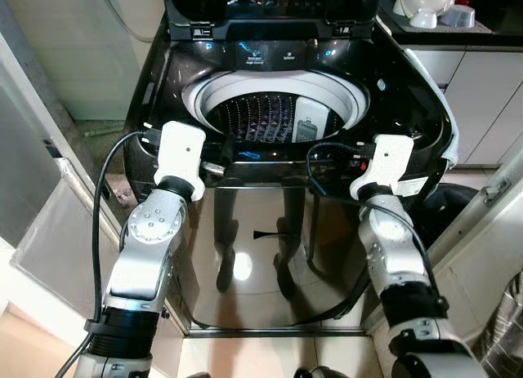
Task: Clothes washing
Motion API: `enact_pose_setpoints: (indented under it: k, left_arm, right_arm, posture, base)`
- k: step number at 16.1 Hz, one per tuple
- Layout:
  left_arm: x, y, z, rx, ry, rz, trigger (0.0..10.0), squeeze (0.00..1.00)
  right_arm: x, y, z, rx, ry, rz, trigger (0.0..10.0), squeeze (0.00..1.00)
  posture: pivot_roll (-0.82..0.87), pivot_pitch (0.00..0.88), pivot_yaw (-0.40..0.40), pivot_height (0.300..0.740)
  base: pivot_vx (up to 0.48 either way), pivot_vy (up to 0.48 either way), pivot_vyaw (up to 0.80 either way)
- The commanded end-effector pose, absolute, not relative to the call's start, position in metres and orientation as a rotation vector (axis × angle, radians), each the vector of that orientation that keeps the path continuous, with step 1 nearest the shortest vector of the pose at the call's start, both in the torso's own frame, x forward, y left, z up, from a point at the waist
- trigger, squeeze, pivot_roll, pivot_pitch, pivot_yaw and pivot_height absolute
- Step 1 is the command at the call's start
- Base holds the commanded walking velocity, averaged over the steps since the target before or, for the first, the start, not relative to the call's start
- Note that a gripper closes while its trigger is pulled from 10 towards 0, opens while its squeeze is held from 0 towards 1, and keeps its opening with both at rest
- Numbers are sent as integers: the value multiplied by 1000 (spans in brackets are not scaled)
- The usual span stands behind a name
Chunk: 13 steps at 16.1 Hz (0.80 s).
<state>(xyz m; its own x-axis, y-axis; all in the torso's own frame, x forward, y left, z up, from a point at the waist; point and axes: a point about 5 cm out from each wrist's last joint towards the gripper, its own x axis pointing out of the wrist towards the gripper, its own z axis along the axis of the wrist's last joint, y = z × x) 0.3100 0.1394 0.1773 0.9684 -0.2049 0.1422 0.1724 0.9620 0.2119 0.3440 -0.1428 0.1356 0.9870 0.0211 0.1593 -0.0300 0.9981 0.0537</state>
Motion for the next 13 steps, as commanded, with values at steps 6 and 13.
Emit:
enact_pose_setpoints:
  k: [6,13]
  left_arm:
    - [311,141,170,171,-186,-146,10000,0]
    - [310,140,166,197,-195,-152,10000,0]
  right_arm:
    - [345,-140,132,68,-132,85,10000,0]
    - [347,-142,130,35,-123,107,10000,0]
  posture:
    - [-43,0,-11,740]
    - [-45,0,-18,740]
  base:
    - [-52,0,0]
    - [-334,0,0]
